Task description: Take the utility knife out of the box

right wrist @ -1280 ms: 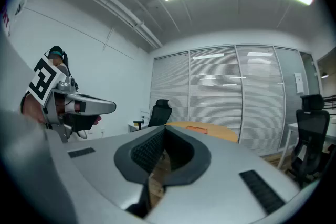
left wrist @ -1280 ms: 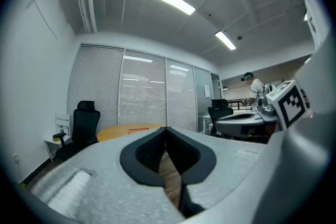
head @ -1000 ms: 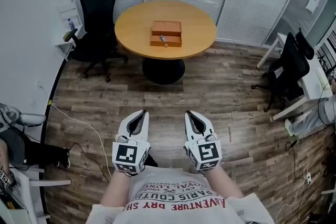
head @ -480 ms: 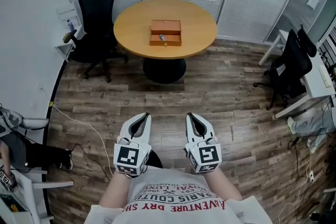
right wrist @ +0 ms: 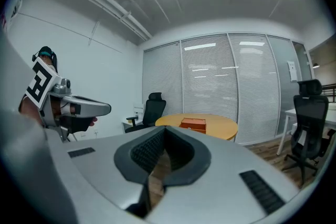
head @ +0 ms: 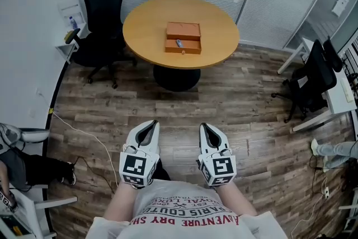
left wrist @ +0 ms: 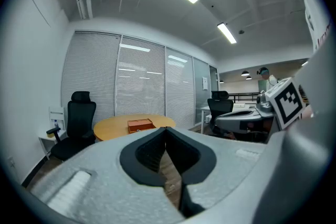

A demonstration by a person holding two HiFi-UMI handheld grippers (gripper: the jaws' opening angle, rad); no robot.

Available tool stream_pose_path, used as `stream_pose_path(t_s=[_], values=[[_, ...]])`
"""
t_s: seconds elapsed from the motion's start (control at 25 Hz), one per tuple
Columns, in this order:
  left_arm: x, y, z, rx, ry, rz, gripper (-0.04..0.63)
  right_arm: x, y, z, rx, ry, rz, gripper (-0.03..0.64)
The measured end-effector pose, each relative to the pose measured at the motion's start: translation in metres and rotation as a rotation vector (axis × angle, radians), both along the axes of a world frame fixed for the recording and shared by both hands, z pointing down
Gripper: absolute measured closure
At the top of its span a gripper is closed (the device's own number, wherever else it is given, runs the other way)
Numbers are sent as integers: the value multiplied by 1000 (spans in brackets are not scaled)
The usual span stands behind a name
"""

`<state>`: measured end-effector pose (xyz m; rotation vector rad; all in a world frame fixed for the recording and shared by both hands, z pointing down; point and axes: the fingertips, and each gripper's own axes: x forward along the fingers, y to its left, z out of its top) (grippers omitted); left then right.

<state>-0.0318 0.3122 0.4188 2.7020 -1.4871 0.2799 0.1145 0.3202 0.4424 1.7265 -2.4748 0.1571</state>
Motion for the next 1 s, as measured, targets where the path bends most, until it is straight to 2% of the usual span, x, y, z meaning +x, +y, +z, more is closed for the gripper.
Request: stream_pose_path(t_s=[0.52,0.76,1.0], values=[[-97,-191,-11,-5,46,45,584,-84,-179,-1,-74,17,76,609],[-120,-267,-17,3,50,83,584,-105,-252,0,-91,24,115,609],[-126,-314,-9,-21,47,97,584,-110,-300,14,-147,20,128,609]])
